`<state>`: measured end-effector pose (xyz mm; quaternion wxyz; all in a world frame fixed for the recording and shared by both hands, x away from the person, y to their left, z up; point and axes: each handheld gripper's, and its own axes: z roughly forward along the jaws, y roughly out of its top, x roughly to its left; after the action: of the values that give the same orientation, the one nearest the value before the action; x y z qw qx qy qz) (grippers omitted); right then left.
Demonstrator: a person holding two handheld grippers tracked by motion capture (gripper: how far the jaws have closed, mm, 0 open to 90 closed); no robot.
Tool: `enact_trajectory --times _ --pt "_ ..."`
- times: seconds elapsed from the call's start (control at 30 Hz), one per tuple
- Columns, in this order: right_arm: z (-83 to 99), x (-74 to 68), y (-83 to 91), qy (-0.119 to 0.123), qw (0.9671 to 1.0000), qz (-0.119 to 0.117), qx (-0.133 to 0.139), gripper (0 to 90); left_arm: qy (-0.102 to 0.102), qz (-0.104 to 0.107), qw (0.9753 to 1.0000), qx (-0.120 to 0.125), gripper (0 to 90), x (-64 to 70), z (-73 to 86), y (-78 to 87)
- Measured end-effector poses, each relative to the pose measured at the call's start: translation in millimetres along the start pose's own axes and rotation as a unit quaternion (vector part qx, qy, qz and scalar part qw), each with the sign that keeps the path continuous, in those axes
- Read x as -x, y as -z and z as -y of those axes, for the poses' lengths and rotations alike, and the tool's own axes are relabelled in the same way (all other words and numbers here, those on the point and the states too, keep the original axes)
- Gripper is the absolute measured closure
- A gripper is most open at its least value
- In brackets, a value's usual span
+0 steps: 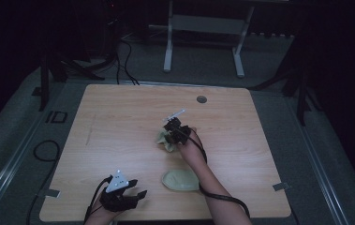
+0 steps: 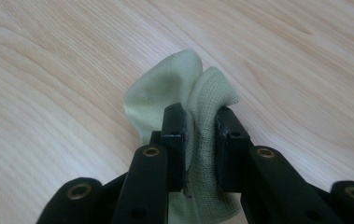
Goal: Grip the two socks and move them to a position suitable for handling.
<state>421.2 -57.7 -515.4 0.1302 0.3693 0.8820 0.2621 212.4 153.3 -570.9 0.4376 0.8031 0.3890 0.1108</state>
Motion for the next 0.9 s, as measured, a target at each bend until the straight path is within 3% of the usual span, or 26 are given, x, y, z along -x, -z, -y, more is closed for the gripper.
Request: enact_trajectory --times 0.37,0.47,0.67,0.9 --pt "38.6 13.9 33.7 -0.001 1.0 0.006 0.004 76.5 0.0 0.001 1.0 -0.002 41.8 2.4 -0.6 -2.1" --pt "48.4 15.8 37.7 -0.014 0.9999 -0.007 0.004 76.2 0.001 0.001 1.0 -0.004 41.8 2.3 -0.5 -2.8" --pt "63.3 9.0 29.9 -0.008 0.9999 -0.009 -0.004 75.9 0.0 0.002 1.0 -0.002 41.8 4.0 -0.7 -2.7" --pt "68.1 3.1 13.4 0.001 0.9996 -0.024 -0.012 74.5 0.001 0.003 1.0 -0.002 41.8 3.7 -0.9 -3.9"
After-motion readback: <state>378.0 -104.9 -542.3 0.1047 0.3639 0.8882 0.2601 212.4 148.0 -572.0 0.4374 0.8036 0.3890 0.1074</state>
